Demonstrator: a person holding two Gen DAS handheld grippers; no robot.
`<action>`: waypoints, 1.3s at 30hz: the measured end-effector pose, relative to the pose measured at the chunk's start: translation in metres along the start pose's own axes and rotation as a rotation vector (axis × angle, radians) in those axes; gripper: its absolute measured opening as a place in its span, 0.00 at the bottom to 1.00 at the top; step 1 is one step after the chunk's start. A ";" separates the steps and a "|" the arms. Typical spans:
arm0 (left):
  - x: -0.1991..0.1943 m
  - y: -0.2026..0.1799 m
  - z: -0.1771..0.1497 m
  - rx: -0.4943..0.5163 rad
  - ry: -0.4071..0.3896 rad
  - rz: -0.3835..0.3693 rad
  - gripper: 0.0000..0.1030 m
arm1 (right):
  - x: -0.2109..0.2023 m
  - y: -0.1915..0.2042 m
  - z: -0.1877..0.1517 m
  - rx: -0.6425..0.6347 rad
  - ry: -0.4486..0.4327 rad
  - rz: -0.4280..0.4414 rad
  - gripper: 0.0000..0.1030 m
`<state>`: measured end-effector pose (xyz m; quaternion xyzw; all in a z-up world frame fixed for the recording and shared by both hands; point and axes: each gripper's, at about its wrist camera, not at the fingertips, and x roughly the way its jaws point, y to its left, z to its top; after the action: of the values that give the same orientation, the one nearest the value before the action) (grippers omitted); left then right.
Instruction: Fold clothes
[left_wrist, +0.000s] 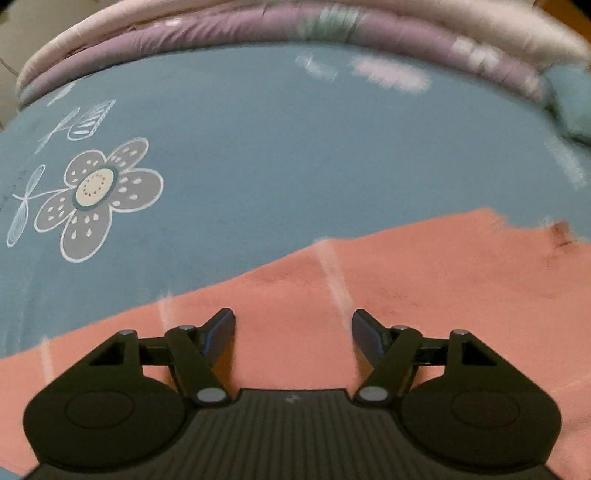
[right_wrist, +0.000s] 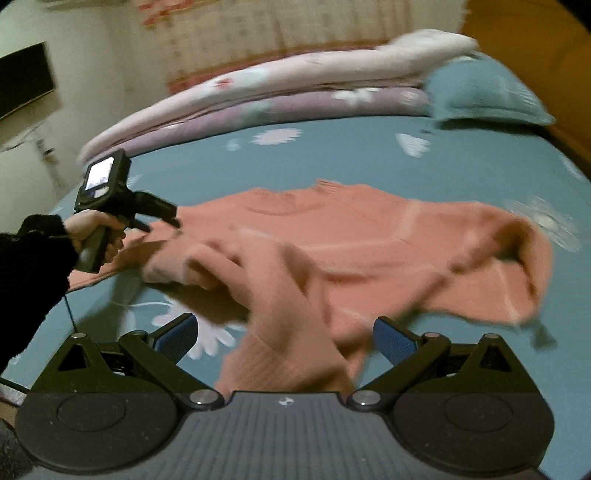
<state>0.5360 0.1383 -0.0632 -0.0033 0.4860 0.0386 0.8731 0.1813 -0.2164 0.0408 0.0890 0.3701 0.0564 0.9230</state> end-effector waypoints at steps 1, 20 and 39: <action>0.004 0.000 0.004 -0.001 -0.020 0.014 0.85 | -0.006 -0.003 -0.005 0.017 -0.002 -0.025 1.00; -0.015 -0.017 -0.021 0.043 0.032 -0.243 0.94 | 0.001 -0.016 -0.019 0.092 0.060 -0.096 1.00; -0.107 -0.038 -0.069 0.069 -0.093 -0.294 0.97 | 0.020 -0.108 -0.042 0.191 0.095 -0.284 1.00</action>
<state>0.4243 0.0905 -0.0101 -0.0426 0.4405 -0.1064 0.8904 0.1703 -0.3133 -0.0248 0.1203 0.4258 -0.1058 0.8905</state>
